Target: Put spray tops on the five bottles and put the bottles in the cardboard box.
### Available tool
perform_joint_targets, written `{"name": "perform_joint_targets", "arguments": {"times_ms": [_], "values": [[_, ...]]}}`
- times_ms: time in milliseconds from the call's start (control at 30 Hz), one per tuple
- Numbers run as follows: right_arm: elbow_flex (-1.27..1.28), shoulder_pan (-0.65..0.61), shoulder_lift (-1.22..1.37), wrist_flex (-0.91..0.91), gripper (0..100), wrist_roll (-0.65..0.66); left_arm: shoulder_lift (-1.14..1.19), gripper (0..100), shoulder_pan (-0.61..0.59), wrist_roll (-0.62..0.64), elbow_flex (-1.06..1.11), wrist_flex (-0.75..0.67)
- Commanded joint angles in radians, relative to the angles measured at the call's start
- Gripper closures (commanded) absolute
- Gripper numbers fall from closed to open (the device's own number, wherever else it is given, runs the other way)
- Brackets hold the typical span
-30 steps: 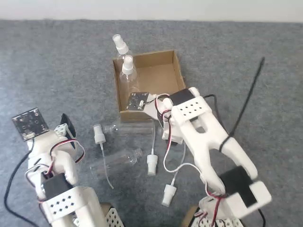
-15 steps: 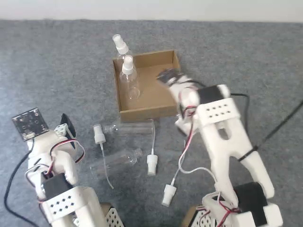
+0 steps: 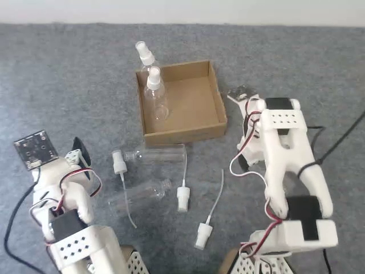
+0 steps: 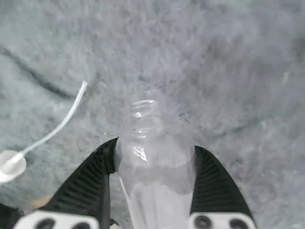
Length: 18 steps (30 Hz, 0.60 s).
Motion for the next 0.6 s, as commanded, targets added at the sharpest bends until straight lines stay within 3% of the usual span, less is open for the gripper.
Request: {"name": "perform_joint_targets", "arguments": {"times_ms": [0,200,567], "values": [[-0.051,0.013,0.039,-0.047,92.5,0.038,-0.014,81,0.002,0.002,-0.012,-0.035],[-0.054,0.005,0.122,-0.058,80.4,0.103,-0.014,81,0.002,0.002,-0.012,-0.035],[-0.052,0.007,0.16,-0.076,78.8,0.229,-0.014,81,0.002,0.002,-0.012,-0.035]]}}
